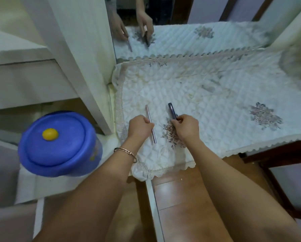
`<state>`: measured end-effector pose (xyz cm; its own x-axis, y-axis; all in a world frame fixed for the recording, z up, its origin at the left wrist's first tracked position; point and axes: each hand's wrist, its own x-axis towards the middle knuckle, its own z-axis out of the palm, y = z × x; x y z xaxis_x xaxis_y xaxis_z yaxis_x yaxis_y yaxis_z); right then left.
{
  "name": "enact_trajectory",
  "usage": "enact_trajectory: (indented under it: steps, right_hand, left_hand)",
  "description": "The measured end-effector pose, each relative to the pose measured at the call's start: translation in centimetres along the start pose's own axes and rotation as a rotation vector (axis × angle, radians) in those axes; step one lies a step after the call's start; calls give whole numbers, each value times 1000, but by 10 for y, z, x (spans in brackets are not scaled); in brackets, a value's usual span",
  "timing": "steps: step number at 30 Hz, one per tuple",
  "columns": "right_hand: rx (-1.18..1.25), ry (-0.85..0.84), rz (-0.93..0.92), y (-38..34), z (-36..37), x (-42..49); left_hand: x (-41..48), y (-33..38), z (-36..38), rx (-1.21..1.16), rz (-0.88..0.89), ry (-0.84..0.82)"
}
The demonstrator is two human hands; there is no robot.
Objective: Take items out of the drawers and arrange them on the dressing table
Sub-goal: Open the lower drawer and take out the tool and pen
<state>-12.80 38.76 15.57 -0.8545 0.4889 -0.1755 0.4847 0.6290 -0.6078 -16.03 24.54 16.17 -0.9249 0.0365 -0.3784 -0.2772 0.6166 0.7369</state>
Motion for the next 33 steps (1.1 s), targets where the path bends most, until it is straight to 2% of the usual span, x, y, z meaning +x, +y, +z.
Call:
enact_trajectory:
  steps: [7,11,15,18,21,24,26,33]
  right_hand:
    - [107,64,-23,14,9,-17]
    - [92,97,-166,15,3,-64]
    - [85,-13,-242,32,0,-146]
    - [-64,-207,-248,63,16,-227]
    - [-211,-272,-280,90,34,-295]
    - [-287,-271,-342,101,50,-336]
    - [-297,-235,-326,99,56,-355]
    - [-362,-146,-336,103,71,-373]
  left_hand:
    - [-12,-15,0,-13,46,-18]
    - [-59,-37,-25,-7,135,8]
    - [-124,-110,-54,29,109,-44]
    - [-195,-193,-88,97,-3,-87]
    - [-263,-266,-108,249,-17,-91]
    - [-305,-314,-114,293,21,-53]
    - [-319,-335,-111,325,109,-7]
    - [-333,-352,-99,370,182,157]
